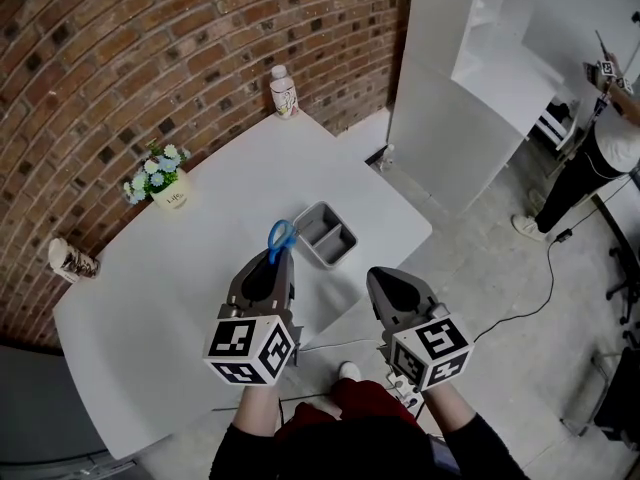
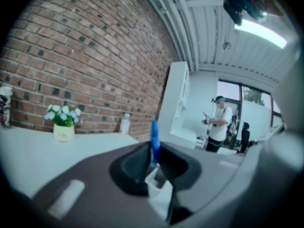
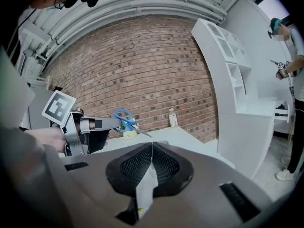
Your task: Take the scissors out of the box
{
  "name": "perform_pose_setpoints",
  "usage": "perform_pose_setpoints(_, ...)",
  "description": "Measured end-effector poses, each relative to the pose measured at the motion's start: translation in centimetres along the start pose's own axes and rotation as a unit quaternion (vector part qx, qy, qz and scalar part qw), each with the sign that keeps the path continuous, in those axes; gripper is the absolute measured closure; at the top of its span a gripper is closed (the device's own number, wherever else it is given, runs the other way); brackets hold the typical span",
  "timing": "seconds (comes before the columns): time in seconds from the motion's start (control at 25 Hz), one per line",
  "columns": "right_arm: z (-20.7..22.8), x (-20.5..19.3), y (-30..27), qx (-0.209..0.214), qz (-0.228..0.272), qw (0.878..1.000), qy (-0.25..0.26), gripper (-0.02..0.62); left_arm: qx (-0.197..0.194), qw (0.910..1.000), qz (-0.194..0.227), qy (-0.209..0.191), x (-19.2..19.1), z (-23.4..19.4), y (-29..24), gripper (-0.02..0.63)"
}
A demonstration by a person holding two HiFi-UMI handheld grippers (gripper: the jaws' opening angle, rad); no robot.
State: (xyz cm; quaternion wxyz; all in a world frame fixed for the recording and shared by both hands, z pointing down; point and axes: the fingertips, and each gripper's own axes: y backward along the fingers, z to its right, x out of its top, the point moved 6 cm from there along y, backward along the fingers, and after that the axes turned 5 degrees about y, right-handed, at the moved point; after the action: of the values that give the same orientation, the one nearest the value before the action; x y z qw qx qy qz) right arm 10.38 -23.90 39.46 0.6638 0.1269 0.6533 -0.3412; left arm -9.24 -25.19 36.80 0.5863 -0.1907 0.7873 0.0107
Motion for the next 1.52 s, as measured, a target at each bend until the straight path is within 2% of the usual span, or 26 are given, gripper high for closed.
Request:
perform_pose_setpoints(0.64, -3.6, 2.0, 2.4, -0.013, 0.029, 0.999, 0.028, 0.586, -0.01, 0.9992, 0.036, -0.015, 2.0, -0.2, 6.1, 0.561)
perform_pose_setpoints(1.52, -10.4, 3.0, 4.0, 0.004, 0.051, 0.997, 0.058, 0.586, 0.017, 0.9967, 0.077, -0.016, 2.5, -3.3, 15.4, 0.561)
